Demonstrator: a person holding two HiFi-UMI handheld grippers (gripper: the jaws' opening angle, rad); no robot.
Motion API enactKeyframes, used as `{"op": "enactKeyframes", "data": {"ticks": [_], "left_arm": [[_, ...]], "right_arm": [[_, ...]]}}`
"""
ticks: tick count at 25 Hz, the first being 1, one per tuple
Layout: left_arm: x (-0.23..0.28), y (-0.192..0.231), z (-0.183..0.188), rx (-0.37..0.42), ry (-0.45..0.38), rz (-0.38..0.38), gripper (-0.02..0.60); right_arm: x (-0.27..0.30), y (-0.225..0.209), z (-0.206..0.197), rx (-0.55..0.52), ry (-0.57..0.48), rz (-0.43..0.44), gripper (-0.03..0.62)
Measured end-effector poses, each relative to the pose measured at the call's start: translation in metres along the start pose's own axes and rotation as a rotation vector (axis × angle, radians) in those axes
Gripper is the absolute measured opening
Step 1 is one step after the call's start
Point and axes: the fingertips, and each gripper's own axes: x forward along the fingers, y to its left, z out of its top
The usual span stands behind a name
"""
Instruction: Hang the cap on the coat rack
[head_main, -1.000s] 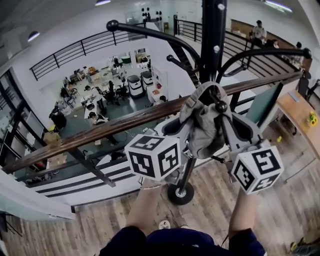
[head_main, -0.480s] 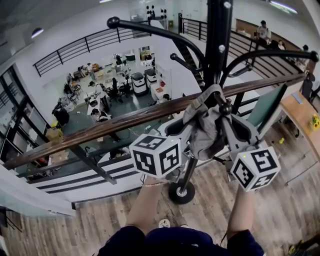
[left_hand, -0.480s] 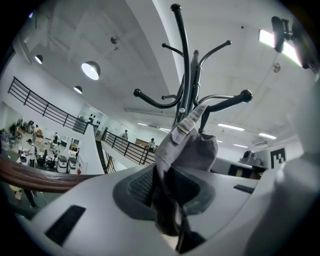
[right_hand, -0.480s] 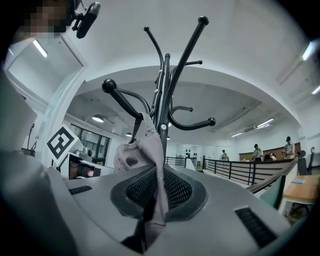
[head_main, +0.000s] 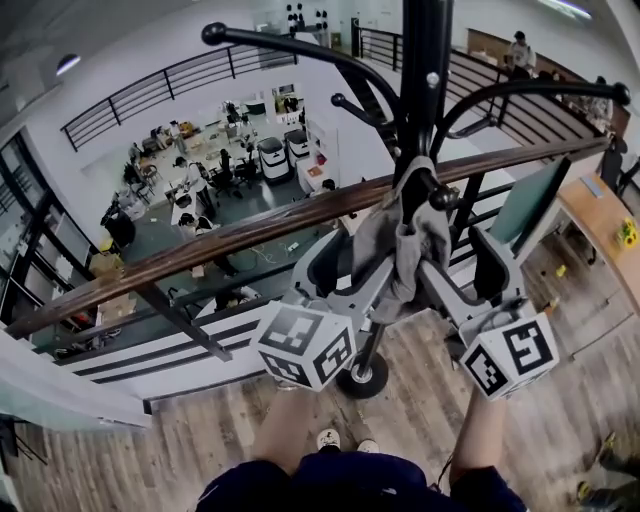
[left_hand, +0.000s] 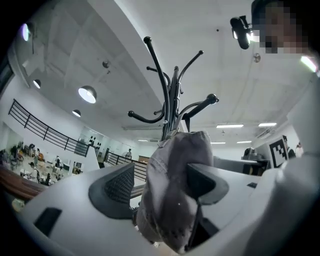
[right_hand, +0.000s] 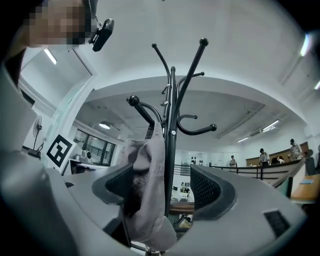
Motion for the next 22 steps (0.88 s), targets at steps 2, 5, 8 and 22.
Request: {"op": "enactKeyframes", "data": {"ticks": [2, 5, 8, 22], "left_arm": [[-0.011, -0.003, 0.001, 0.040, -0.003, 0.007, 0.319], [-0.026, -0.009, -0.004, 0.091, 0.002, 0.017, 0.319], [-0.042, -0.012, -0.015, 0.103, 0.004, 0.037, 0.319], [-0.100, -0.008, -0.140, 0.045, 0.233, 0.135, 0.319]], "right_arm": [[-0.010, 0.004, -0.004, 0.000, -0.005, -0.005, 0.367], [-0.025, 0.009, -0.012, -0.025, -0.016, -0.038, 0.367], [-0.040, 0.014, -0.024, -0.042, -0.024, -0.073, 0.359], [-0.082, 0.033, -0.152, -0.035, 0.236, -0.146, 0.331]]}}
